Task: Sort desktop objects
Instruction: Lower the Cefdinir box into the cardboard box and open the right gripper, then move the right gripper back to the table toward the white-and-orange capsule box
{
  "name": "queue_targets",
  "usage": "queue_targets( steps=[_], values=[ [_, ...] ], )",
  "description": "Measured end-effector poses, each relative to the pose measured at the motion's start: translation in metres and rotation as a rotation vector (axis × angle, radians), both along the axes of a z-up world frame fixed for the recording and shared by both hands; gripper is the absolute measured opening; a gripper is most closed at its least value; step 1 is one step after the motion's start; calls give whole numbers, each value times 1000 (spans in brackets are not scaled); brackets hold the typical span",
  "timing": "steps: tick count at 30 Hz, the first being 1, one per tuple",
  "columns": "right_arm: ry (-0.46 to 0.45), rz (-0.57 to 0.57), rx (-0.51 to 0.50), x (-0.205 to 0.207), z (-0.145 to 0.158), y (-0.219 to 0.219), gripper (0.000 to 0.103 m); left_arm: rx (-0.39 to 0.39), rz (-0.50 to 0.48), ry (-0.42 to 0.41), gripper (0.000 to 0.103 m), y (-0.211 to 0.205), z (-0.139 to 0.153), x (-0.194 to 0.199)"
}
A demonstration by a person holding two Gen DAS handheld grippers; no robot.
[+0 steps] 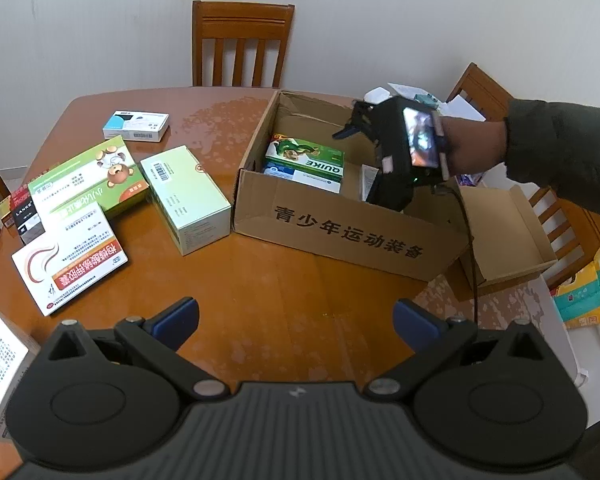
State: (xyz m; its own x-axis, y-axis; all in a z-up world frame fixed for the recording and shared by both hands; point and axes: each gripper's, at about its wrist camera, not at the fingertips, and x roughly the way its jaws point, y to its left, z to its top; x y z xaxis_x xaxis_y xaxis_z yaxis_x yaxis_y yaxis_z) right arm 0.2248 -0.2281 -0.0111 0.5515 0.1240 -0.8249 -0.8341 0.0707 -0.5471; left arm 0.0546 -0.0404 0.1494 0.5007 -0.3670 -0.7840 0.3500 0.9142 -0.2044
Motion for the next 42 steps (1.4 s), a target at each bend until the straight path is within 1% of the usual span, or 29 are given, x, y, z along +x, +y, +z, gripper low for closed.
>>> queue_targets(
  steps=[3, 9, 11, 14, 15, 17, 19, 21, 22, 24, 25, 26, 27, 28, 29, 30, 32, 33, 36, 38, 39, 40, 42],
  values=[
    [23, -27, 23, 10, -5, 5, 102, 1, 7, 4, 103, 0, 0, -1],
    [1, -127, 55, 31, -6, 5, 102, 2, 19, 7, 103, 2, 0, -3],
    [10, -158, 59, 33, -1, 2, 102, 1, 20, 7, 103, 2, 1, -3],
    [-24, -184, 52, 31, 12, -2, 102, -5, 13, 3, 103, 3, 2, -4],
    [-30, -200, 66, 30, 20, -2, 102, -6, 10, 0, 103, 4, 3, -4],
    [-15, -265, 132, 27, 41, -5, 102, -8, 4, -5, 103, 6, 5, -6],
    [3, -342, 225, 27, 66, -5, 102, 2, 4, -10, 103, 11, 5, -10],
    [42, -442, 364, 23, 98, -1, 102, 16, 6, -15, 103, 18, 6, -15],
    [74, -504, 447, 19, 116, 2, 102, 25, 8, -18, 103, 21, 5, -17],
    [158, -601, 611, 0, 144, 12, 103, 38, 19, -17, 103, 32, 4, -21],
    [204, -640, 684, -7, 150, 20, 103, 38, 27, -13, 103, 39, 3, -24],
    [235, -671, 734, -17, 153, 28, 103, 36, 38, -11, 103, 46, 3, -26],
    [260, -695, 765, -29, 155, 40, 103, 33, 50, -10, 103, 54, 3, -29],
    [295, -693, 778, -41, 155, 56, 103, 33, 61, -10, 103, 61, 4, -31],
    [320, -665, 784, -53, 154, 73, 103, 36, 71, -9, 103, 69, 4, -33],
    [327, -622, 781, -63, 153, 90, 103, 38, 80, -9, 103, 76, 4, -36],
    [219, -433, 710, -82, 145, 135, 103, 37, 101, -13, 103, 92, 5, -41],
    [83, -308, 633, -96, 139, 155, 103, 38, 111, -15, 103, 100, 6, -43],
    [-213, 140, 375, -134, 90, 210, 103, 39, 152, -19, 103, 122, 7, -50],
    [-233, 373, 227, -147, 57, 233, 103, 34, 182, -18, 103, 136, 6, -56],
    [-225, 436, 189, -149, 44, 241, 103, 32, 195, -18, 103, 143, 6, -60],
    [-213, 466, 161, -148, 34, 249, 103, 31, 209, -18, 103, 149, 6, -63],
    [-213, 484, 122, -140, 20, 264, 103, 26, 234, -17, 103, 160, 5, -69]
  ],
)
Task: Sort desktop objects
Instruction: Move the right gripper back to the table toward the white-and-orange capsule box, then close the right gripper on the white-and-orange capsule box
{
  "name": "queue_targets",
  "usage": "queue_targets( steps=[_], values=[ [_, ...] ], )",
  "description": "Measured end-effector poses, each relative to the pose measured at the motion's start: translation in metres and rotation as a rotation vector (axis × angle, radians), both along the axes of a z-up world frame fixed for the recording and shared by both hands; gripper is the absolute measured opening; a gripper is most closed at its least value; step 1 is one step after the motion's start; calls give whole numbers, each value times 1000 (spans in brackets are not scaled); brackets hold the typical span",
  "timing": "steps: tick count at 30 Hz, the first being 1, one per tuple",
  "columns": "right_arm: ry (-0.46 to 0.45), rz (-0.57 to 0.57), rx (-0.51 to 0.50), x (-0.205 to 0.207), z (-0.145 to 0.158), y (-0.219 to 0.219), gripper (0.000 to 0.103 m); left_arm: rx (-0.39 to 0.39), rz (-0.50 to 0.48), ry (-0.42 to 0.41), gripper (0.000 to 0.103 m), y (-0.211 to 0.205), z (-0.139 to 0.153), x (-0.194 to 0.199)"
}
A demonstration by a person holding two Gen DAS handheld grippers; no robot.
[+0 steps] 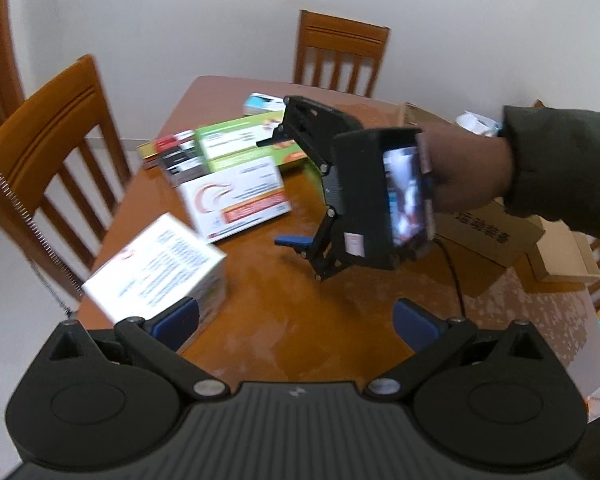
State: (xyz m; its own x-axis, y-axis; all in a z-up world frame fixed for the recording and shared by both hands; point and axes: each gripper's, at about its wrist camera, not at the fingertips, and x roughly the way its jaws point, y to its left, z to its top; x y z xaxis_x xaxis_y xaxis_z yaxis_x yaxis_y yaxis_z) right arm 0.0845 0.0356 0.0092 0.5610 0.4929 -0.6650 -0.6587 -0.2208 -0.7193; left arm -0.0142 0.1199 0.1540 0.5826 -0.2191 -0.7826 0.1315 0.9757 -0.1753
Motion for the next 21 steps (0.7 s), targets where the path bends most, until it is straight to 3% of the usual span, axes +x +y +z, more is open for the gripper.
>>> queue_targets(
  steps=[4, 12, 21],
  values=[
    [21, -34, -47, 15, -19, 16, 103, -7, 50, 10, 103, 22, -5, -10],
    [-130, -12, -66, 18, -54, 31, 103, -24, 119, 21, 103, 49, -10, -23],
    [-112, -72, -71, 40, -50, 38, 103, -35, 121, 20, 103, 52, -10, -28]
  ],
)
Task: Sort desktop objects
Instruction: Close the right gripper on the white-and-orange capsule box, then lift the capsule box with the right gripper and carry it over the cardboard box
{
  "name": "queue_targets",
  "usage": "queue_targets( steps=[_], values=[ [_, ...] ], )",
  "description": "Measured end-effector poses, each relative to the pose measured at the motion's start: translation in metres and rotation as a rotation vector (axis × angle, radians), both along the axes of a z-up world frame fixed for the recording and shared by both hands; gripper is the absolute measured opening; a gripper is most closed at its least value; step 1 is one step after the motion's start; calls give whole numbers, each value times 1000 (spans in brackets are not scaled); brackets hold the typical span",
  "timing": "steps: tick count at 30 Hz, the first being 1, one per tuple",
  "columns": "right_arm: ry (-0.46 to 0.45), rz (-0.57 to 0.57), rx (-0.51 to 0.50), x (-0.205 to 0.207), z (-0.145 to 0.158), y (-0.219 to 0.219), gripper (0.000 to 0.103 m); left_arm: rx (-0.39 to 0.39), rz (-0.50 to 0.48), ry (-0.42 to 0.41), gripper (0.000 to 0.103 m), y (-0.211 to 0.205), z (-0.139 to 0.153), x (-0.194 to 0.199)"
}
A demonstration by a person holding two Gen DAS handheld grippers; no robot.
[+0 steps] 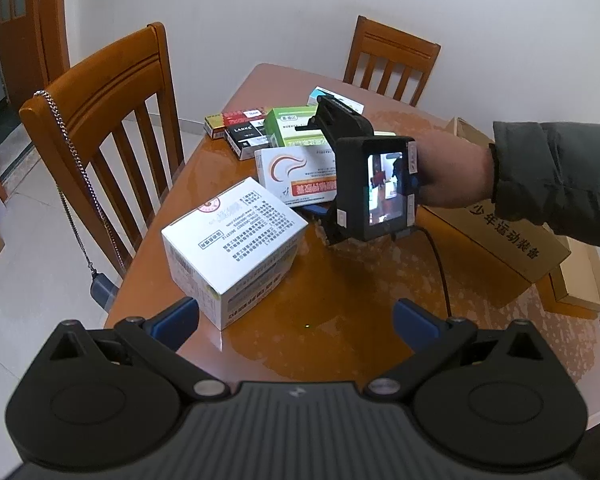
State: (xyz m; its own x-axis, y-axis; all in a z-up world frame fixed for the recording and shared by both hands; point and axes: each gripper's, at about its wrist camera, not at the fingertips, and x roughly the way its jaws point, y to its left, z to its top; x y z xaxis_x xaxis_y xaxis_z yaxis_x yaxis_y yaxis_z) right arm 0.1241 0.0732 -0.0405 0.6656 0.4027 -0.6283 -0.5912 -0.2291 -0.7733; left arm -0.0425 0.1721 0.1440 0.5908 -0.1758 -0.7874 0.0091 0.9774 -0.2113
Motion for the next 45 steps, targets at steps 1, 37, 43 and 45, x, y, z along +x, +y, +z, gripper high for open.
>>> queue_targets(
  steps=[1, 37, 43, 45],
  values=[
    [6, -10, 3, 3, 0, 0, 103, 0, 0, -2, 103, 0, 1, 0],
    [302, -214, 182, -27, 167, -127, 85, 52, -161, -157, 103, -90, 49, 16],
    [374, -390, 252, -20, 216, -221, 85, 2, -264, -161, 103, -147, 64, 27],
    [390, -452, 273, -13, 226, -257, 85, -14, -290, -150, 103, -165, 65, 31]
  ],
)
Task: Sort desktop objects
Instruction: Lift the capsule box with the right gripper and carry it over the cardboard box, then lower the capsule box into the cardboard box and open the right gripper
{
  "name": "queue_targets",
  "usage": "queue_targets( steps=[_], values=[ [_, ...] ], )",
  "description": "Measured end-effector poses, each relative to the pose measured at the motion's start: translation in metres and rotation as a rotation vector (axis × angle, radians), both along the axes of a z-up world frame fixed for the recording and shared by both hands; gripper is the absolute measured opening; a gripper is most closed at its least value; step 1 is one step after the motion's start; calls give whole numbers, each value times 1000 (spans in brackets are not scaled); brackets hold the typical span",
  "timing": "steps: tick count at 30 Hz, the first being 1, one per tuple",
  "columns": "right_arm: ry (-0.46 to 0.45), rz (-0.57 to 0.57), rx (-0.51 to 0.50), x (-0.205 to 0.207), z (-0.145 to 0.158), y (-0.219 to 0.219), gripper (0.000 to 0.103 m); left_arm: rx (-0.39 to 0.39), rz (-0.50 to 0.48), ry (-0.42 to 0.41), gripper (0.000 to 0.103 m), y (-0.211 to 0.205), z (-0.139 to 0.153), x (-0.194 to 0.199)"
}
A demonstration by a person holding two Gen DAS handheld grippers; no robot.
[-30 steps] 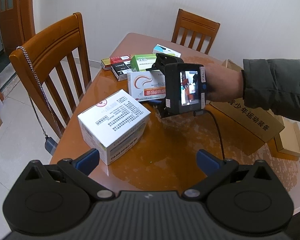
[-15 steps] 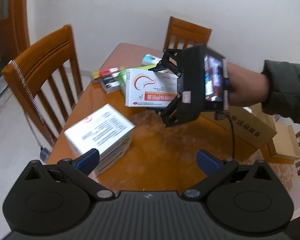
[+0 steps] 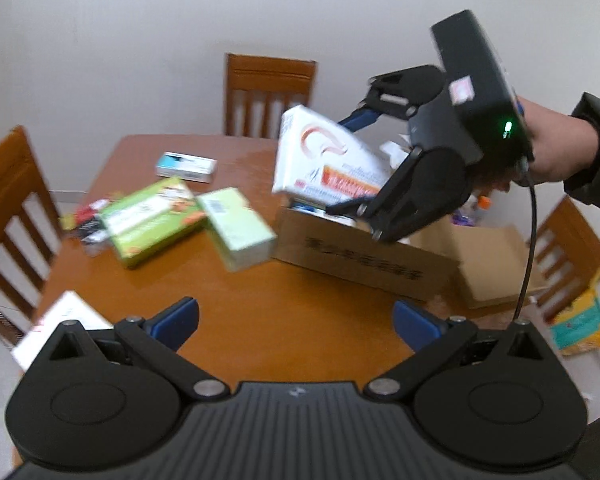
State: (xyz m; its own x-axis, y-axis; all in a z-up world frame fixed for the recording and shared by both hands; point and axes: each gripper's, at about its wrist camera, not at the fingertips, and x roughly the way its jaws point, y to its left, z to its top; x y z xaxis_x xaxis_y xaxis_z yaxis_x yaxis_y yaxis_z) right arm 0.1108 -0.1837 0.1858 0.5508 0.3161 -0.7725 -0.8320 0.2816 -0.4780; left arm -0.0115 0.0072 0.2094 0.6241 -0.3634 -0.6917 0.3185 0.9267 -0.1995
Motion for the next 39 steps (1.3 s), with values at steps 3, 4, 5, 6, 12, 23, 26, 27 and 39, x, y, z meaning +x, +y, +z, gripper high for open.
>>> queue_targets(
  steps=[3, 4, 5, 6, 12, 23, 26, 27, 39],
  values=[
    [32, -97, -3, 13, 5, -53, 85, 6, -26, -11, 103, -24, 2, -4],
    [50, -123, -8, 18, 4, -70, 85, 6, -30, -7, 103, -29, 2, -5],
    [68, -145, -12, 24, 2, -85, 85, 3, -32, 3, 103, -34, 1, -7],
    [85, -170, -15, 30, -1, -99, 85, -2, -36, 16, 103, -37, -1, -7],
    [148, -295, -48, 70, -34, -147, 85, 10, -82, 50, 103, -50, -4, -7],
    [308, -351, -79, 116, -95, -163, 85, 3, -164, 133, 103, -44, -37, 60],
    [365, -365, -52, 122, -107, -171, 85, 2, -204, 170, 103, -43, -52, 80],
    [380, -367, -41, 122, -110, -173, 85, -4, -216, 186, 103, -43, -58, 87],
    [509, -331, -56, 125, -149, -164, 85, -4, -309, 303, 103, -51, -108, 142]
  ],
)
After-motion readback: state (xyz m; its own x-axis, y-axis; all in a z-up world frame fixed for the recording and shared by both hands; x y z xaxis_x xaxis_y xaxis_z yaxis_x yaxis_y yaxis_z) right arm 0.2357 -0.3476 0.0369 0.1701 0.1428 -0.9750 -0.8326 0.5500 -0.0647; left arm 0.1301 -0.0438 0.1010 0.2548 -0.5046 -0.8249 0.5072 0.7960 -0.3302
